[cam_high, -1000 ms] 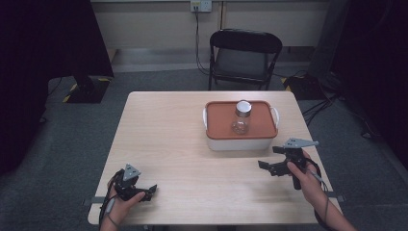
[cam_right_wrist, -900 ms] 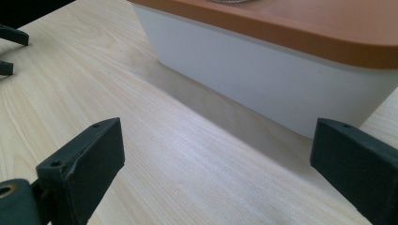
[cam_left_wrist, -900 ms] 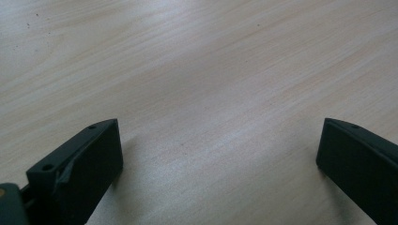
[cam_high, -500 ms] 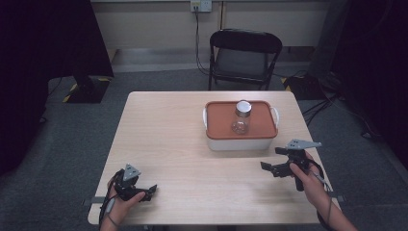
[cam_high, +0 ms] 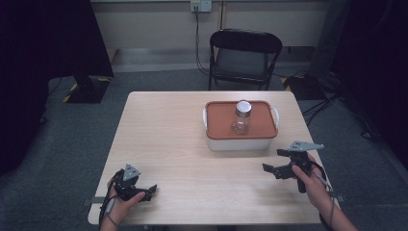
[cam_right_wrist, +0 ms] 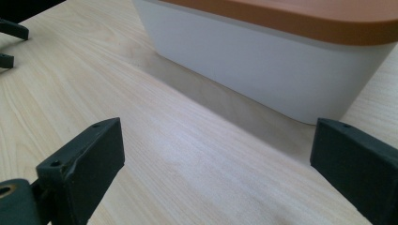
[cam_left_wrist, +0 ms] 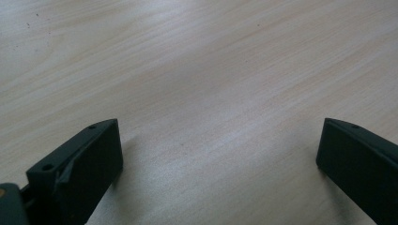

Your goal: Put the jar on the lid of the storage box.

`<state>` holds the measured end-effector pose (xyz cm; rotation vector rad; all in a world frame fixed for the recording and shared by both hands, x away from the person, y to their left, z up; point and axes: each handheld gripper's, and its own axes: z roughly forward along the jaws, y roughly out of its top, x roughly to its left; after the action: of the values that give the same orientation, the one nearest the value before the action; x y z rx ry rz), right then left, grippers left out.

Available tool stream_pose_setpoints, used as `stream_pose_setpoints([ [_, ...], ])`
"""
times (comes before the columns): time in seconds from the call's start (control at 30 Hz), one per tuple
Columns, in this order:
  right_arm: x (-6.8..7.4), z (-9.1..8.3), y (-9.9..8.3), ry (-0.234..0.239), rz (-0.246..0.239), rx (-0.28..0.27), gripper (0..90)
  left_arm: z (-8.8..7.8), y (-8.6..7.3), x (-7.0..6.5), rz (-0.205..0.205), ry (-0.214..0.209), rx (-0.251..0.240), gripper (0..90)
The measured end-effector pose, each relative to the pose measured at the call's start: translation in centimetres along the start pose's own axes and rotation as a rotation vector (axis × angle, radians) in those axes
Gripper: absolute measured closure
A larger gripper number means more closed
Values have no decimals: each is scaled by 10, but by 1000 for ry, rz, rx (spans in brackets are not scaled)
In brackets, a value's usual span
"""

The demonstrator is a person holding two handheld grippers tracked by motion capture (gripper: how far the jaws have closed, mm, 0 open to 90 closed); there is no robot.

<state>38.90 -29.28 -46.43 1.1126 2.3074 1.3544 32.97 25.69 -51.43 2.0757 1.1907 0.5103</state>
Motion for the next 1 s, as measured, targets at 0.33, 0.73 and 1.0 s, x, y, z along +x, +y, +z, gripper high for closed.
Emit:
stream_pose_setpoints([
  [0.33,-1,0,-6,-2,3,9,21,0,0,0,0,0,0,5],
  [0.73,-4,-3,-14,-4,12,12,21,0,0,0,-1,1,0,5],
  [1.0,-6,-7,-17,-6,18,9,21,0,0,0,-1,1,0,5],
])
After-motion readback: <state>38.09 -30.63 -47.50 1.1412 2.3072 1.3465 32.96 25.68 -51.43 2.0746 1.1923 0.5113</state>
